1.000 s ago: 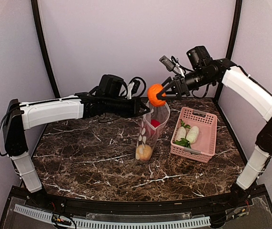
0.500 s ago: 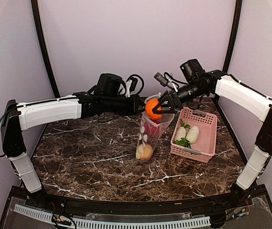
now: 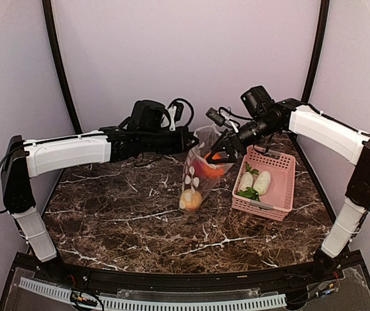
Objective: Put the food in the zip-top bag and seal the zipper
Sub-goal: Place the fake fruit in the zipper food storage bag, then pick up the fake vegetable from the bin.
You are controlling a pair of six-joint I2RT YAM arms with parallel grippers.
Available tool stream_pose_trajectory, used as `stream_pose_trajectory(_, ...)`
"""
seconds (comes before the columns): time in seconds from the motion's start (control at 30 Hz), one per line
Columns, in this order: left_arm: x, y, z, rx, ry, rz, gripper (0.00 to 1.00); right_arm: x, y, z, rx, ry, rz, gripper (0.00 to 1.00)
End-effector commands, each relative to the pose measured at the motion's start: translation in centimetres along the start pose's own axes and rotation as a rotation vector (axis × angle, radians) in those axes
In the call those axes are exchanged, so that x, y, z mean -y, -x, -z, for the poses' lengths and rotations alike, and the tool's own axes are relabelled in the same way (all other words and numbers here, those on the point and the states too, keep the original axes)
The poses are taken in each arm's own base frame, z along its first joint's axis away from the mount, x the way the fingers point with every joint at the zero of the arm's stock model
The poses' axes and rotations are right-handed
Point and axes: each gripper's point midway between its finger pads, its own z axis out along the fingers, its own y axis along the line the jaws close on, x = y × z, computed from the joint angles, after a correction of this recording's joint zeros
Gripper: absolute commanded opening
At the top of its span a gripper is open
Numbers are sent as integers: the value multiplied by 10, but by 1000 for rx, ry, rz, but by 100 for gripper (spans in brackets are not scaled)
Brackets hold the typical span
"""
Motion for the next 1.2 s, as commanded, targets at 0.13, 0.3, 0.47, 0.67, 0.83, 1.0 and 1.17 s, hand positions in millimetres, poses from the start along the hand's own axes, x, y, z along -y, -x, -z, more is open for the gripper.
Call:
stream_pose_trajectory(0.13, 7, 21, 18, 83, 6, -58, 1, -33, 17, 11, -4, 95, 49, 99)
stream_pose_trajectory(0.3, 3, 13, 15, 61, 9, -67, 1, -36, 43, 40, 53, 23, 112, 99)
stream_pose_trajectory(0.47, 18, 18, 34, 102, -56, -120, 1, 0, 52, 85, 105, -190, 109, 99)
stream_pose_trajectory(0.67, 1, 10, 25, 62, -37, -91, 1, 81, -12, 98, 15, -423, -122, 97)
stream_pose_trajectory(0.83, 13, 14, 18, 58, -94, -63, 1, 89, -52, 86, -85, -416, -189, 92)
stream_pose_trajectory(1.0, 12, 22, 23, 59, -50, -130, 1, 114, -75, 106, -66, -448, -313, 86)
stream_pose_trajectory(1.17, 6, 25, 24, 34, 12, -173, 1, 133, -113, 122, -67, -473, -469, 83)
